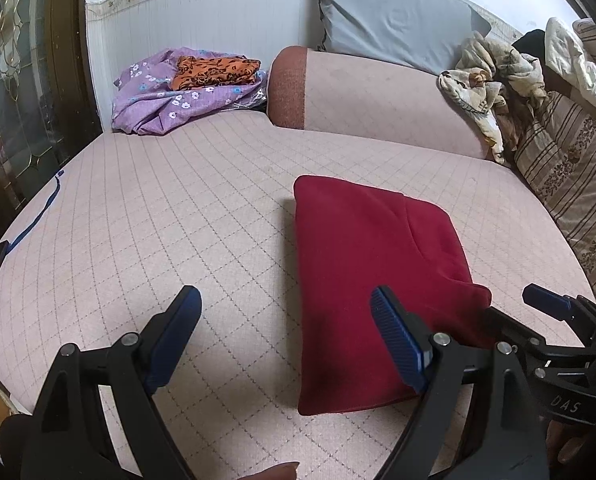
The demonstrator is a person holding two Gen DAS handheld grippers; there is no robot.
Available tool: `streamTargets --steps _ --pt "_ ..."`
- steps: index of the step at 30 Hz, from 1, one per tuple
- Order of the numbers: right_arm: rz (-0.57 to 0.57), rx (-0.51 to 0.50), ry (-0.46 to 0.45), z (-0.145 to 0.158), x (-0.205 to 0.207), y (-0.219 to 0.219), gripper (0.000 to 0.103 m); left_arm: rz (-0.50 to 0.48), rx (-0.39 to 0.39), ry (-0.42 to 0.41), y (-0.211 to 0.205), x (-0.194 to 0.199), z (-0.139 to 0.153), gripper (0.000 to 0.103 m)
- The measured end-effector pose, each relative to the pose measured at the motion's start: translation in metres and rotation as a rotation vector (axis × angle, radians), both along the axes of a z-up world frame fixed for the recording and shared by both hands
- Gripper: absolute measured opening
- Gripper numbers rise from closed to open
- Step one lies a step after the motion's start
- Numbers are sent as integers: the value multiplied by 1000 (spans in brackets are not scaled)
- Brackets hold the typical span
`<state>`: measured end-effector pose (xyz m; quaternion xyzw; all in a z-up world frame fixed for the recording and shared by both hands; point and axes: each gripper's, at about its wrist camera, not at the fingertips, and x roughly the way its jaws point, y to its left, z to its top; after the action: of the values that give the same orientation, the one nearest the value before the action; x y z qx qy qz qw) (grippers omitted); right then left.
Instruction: Fold small clothes
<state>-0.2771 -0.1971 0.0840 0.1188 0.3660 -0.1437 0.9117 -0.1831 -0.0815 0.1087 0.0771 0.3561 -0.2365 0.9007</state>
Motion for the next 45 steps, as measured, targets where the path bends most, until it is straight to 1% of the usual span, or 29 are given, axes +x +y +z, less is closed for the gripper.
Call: streamTargets --steps 19,45 --pt "-15 19 17 -8 7 -6 86 8 23 -15 -4 4 -4 87" --pt "-17 45 47 -19 13 -8 86 6 35 5 -6 10 -14 87"
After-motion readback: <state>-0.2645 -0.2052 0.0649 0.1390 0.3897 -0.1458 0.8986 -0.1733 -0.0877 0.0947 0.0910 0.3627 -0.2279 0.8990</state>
